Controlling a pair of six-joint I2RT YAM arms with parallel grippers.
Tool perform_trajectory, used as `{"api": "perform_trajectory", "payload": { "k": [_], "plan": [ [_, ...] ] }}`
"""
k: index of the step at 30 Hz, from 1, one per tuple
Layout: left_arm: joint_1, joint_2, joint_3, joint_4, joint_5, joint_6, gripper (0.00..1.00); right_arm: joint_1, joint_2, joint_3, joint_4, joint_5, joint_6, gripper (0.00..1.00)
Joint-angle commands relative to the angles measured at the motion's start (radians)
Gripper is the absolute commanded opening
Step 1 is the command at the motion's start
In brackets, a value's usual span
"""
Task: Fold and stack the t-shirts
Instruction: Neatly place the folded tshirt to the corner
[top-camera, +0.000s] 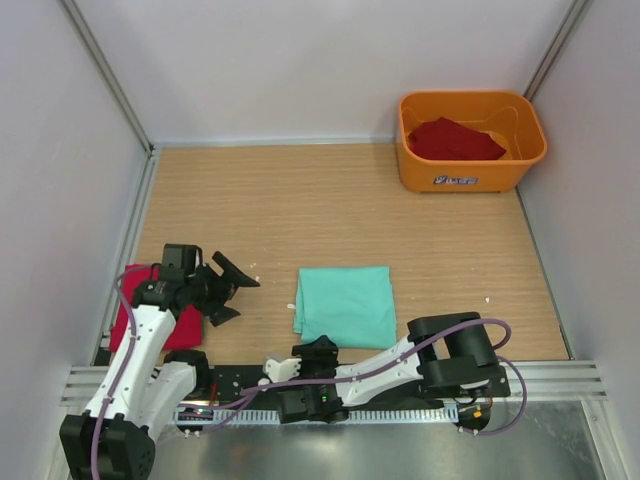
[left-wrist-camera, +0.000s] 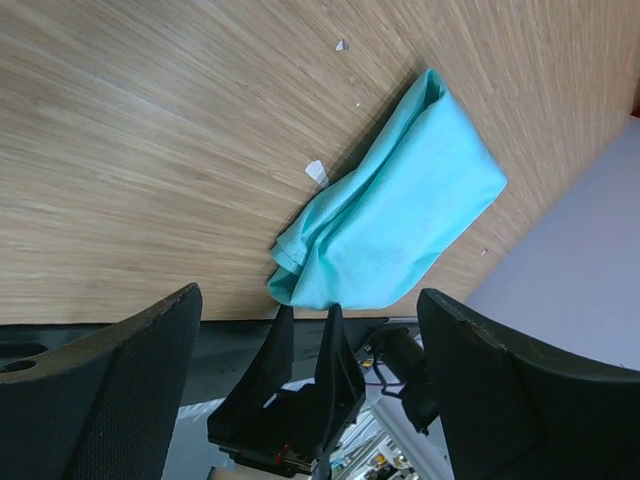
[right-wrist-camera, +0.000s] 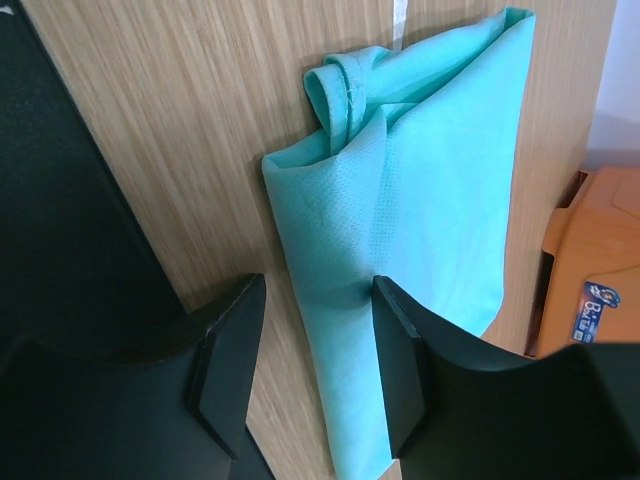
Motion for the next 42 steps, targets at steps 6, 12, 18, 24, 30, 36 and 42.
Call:
{"api": "perform_trajectory", "payload": {
  "k": [6,12,18,24,30,36,42],
  "plan": [
    [0.009,0.001,-0.044,0.063,0.079,-0.067,0.9,-0.057,-0.007,-0.061,0.143,-0.031,-0.074,0.39],
    [0.009,0.061,-0.098,0.175,0.164,-0.062,0.99,-0.127,-0.115,-0.073,0.158,-0.131,-0.131,0.01],
    [0.006,0.138,-0.178,0.379,0.3,-0.103,1.0,-0.17,-0.246,-0.095,0.14,-0.18,-0.163,0.02],
    [-0.055,0.208,-0.227,0.586,0.314,-0.206,1.0,-0.216,-0.363,-0.112,0.112,-0.231,-0.202,0.02],
    [-0.156,0.342,-0.227,0.839,0.279,-0.347,1.0,-0.267,-0.419,-0.133,0.103,-0.261,-0.231,0.02],
    [-0.267,0.508,-0.166,0.947,0.256,-0.425,1.0,-0.307,-0.462,-0.15,0.108,-0.274,-0.245,0.02],
    [-0.293,0.474,-0.16,0.918,0.124,-0.476,1.0,-0.335,-0.507,-0.147,0.106,-0.289,-0.26,0.01]
  ]
}}
